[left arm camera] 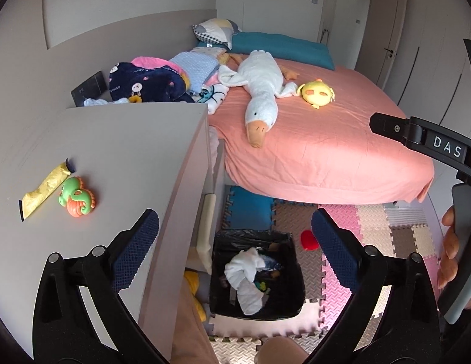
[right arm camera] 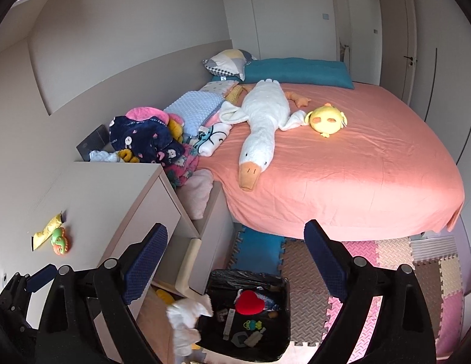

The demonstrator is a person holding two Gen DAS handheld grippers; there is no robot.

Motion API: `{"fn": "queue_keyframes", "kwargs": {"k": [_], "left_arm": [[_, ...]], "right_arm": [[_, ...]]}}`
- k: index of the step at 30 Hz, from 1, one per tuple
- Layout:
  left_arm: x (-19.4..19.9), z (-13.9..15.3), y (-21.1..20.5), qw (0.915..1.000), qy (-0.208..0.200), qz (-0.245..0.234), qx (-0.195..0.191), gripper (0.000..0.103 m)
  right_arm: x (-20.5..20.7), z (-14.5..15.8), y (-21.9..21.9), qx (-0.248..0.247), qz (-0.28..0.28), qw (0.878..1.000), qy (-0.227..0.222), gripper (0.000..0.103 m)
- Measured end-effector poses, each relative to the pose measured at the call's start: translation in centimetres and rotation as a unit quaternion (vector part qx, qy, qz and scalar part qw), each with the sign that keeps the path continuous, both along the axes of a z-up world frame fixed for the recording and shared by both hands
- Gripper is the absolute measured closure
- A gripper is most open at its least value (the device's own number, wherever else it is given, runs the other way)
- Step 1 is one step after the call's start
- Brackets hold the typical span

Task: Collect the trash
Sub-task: 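Open both grippers above the bin to drop towel and heart, then move both grippers back over the desk toward the yellow packet and seahorse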

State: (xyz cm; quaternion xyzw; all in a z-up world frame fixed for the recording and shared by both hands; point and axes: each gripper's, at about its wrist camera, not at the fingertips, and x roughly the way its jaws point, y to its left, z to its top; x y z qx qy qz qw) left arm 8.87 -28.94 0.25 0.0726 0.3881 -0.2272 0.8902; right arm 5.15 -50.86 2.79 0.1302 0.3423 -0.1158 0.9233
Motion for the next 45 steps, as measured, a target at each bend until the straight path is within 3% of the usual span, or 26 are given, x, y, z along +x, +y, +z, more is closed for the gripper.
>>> {"fn": "queue_keyframes", "kwargs": {"k": [13,45], "left_arm": [[0.2,-0.8,2.8,0.9995,0.015,0.023,-0.015,0.006],[2.9,-2.2,17.9,0.9919,0.015,0.124,-0.023,0.006]], "right_arm": [[0.5,-0.8,1.9,0.004,0.014,1.0,0.009,0.012],[6.0,-3.6,16.4,-0.016,0.117,0.993,0.021,0.012]]}}
